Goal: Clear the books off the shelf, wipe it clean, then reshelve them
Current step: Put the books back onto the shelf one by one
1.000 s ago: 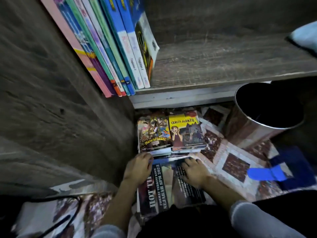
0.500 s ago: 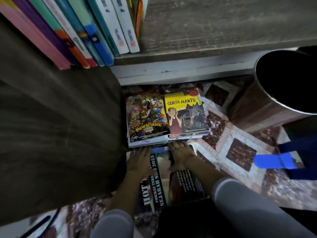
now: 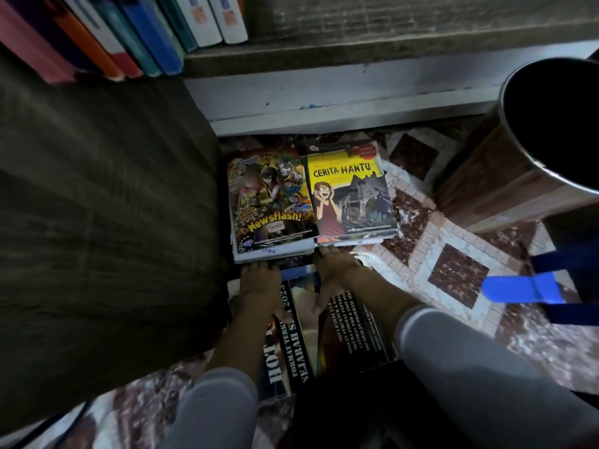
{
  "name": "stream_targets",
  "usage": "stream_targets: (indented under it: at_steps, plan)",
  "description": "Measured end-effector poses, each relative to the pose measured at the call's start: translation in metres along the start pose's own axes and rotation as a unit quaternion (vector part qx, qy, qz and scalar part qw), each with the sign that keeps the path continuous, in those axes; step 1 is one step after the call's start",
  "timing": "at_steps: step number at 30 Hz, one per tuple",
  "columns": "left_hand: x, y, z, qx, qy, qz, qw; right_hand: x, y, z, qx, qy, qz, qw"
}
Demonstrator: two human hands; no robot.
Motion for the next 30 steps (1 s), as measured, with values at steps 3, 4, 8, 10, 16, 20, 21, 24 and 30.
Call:
stream_targets:
  at_steps: [3,4,8,10,16,20,21,24,30]
  plan:
    - [-0.008,-0.006,0.003,-0.014,-0.074,0.020,0.997,0.000,-0.003,0.007,0.001,-0.005,0.019,1.000]
    - [-0.008,-0.011,0.005,-0.019,-0.099,0.022,0.995,-0.001,-0.002,0.010,-0.002,-0.012,0.029,1.000]
    - [0.001,-0.025,0.010,-0.039,-0.107,0.018,0.993,0.004,-0.005,0.025,0.014,-0.079,0.045,0.996]
    - [0.005,-0.034,0.013,-0.036,-0.110,0.024,0.993,0.010,-0.020,0.034,0.023,-0.090,0.060,0.994]
    - [0.020,-0.068,0.012,-0.028,-0.114,0.017,0.993,0.012,-0.056,0.046,0.042,-0.108,0.065,0.991]
    - [0.049,-0.086,0.005,-0.025,-0.080,-0.029,0.996,0.027,-0.094,0.042,0.059,-0.059,0.017,0.996]
    - [0.061,-0.094,0.000,-0.030,-0.066,-0.051,0.996,0.031,-0.106,0.038,0.057,-0.041,0.002,0.998]
    - [0.100,-0.112,-0.013,-0.044,-0.022,-0.119,0.992,0.052,-0.135,0.028,0.045,-0.022,-0.050,0.998]
    - [0.185,-0.165,-0.017,-0.046,0.030,-0.243,0.968,0.121,-0.225,0.033,0.037,-0.057,-0.207,0.976]
Point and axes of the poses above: each hand's wrist, its own y-axis towards the middle knuckle, its own x-axis out of the back of the hand, z = x × y, the point moved 9 cm from there along y, towards the middle knuckle, and after that the axes turned 13 degrees about y, right-handed, at the moved point
